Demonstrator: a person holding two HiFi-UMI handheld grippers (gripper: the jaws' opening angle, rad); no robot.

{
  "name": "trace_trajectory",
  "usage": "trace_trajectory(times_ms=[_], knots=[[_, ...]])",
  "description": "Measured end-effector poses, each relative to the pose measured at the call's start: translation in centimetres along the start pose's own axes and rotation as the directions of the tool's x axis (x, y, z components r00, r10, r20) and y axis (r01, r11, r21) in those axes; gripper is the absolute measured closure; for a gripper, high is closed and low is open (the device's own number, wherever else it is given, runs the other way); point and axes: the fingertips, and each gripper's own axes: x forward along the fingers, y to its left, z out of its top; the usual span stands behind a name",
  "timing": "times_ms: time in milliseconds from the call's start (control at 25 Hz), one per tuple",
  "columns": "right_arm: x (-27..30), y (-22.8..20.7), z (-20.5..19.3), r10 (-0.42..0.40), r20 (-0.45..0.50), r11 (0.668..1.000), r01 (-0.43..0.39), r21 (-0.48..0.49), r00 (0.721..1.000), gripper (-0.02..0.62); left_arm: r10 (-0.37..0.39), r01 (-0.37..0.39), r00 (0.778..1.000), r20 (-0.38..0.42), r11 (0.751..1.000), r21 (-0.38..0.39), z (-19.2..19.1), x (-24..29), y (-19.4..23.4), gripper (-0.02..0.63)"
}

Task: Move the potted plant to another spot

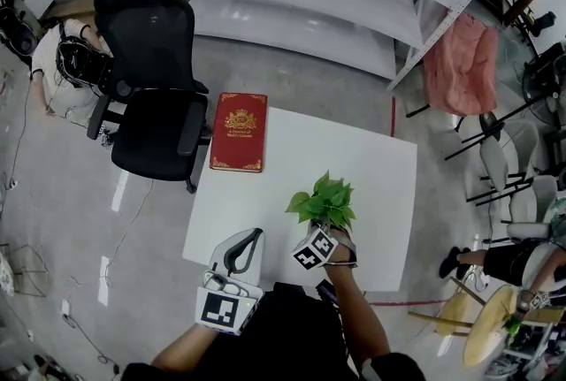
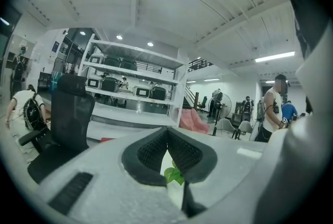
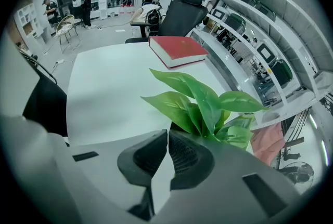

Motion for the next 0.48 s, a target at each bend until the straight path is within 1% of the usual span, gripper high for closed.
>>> trace_trajectory(times_ms=[480], knots=[[0.0, 2.7, 3.0, 0.039, 0.036, 0.993, -0.035, -0.109, 0.999, 0.586, 0.119, -0.118, 0.993, 0.022, 0.992, -0.034, -0.5, -3.3, 2.5, 0.589]])
